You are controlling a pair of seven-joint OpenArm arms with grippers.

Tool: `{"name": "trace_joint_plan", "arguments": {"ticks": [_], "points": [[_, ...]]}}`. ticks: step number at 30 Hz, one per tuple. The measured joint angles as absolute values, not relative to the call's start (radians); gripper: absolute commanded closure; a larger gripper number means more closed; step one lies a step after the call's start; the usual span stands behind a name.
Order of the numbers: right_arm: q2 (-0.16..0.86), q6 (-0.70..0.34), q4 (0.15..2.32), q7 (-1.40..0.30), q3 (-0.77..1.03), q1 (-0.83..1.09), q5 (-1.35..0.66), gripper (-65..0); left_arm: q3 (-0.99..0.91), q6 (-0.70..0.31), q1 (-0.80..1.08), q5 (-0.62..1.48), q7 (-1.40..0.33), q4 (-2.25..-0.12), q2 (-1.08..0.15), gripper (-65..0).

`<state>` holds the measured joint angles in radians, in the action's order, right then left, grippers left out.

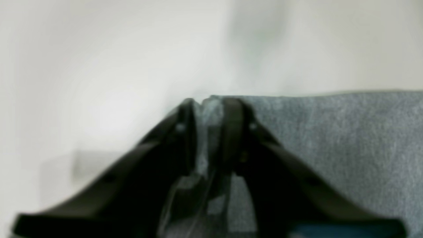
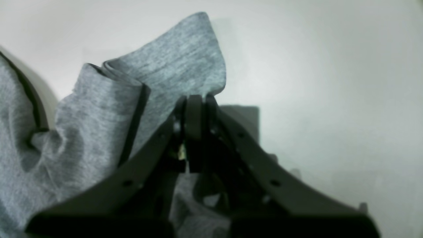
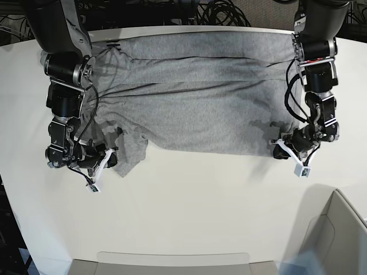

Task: Fold the T-shirt properly
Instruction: 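Pinch the hem corners with both grippers, then lift the hem with both grippers and fold it over toward the collar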

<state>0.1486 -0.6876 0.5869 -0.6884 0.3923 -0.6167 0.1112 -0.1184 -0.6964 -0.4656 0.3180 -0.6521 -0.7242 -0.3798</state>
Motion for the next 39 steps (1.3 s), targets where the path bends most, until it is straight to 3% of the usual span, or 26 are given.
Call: {"name": "trace_joint_plan", "arguments": {"ticks": [2, 6, 12, 33, 39], "points": [[0.146, -0.688, 0.584, -0.701, 0.392, -0.627, 0.125, -0.8, -0.120, -0.697, -0.466, 0.322, -0.650, -0.719, -0.380, -1.3], [0.143, -0.688, 0.580, -0.725, 0.390, -0.648, 0.136, -0.8, -0.120, -0.697, -0.466, 0.323, -0.653, -0.719, -0.381, 0.0], [0.143, -0.688, 0.569, -0.699, 0.389, -0.678, 0.164, -0.8, -0.229, -0.708, -0.465, 0.323, -0.683, -0.714, -0.374, 0.0], [0.151, -0.673, 0.571, -0.601, 0.390, -0.760, 0.164, 0.0, -0.329, -0.700, -0.503, 0.288, -0.766, -0.708, -0.384, 0.0], [0.149, -0.673, 0.672, -0.610, 0.390, -0.747, 0.163, 0.0, -0.336, -0.694, -0.497, 0.276, -0.788, -0.735, -0.399, 0.0]]}}
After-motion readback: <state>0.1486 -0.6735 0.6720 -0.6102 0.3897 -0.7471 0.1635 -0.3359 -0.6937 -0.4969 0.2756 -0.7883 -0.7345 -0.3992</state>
